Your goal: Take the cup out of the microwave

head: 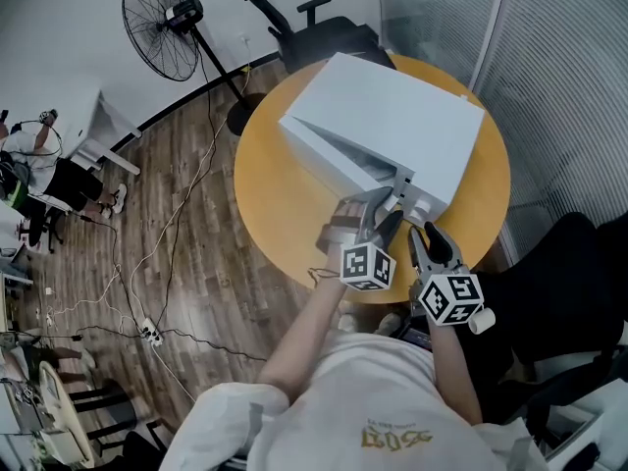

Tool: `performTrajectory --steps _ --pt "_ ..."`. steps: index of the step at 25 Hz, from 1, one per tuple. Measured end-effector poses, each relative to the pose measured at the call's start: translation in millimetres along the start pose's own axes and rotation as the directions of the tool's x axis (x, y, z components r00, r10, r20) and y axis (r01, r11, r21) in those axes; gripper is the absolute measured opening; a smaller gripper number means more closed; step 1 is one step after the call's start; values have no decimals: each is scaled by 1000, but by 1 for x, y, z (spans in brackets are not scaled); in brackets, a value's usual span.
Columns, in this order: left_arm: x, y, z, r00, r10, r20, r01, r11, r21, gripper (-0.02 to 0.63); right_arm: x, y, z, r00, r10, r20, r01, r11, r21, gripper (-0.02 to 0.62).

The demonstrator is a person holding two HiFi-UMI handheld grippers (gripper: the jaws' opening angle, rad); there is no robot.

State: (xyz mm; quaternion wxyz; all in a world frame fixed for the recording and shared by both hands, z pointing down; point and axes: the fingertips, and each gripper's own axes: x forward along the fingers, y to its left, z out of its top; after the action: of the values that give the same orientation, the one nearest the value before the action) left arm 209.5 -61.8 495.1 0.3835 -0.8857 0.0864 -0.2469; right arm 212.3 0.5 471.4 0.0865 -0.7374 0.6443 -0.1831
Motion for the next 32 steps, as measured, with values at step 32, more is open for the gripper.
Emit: performTrajectory --steps 32 --pt "-60 6 -24 989 146 22 -142 980 -143 192 6 20 -19 998 39 -39 -38 999 12 133"
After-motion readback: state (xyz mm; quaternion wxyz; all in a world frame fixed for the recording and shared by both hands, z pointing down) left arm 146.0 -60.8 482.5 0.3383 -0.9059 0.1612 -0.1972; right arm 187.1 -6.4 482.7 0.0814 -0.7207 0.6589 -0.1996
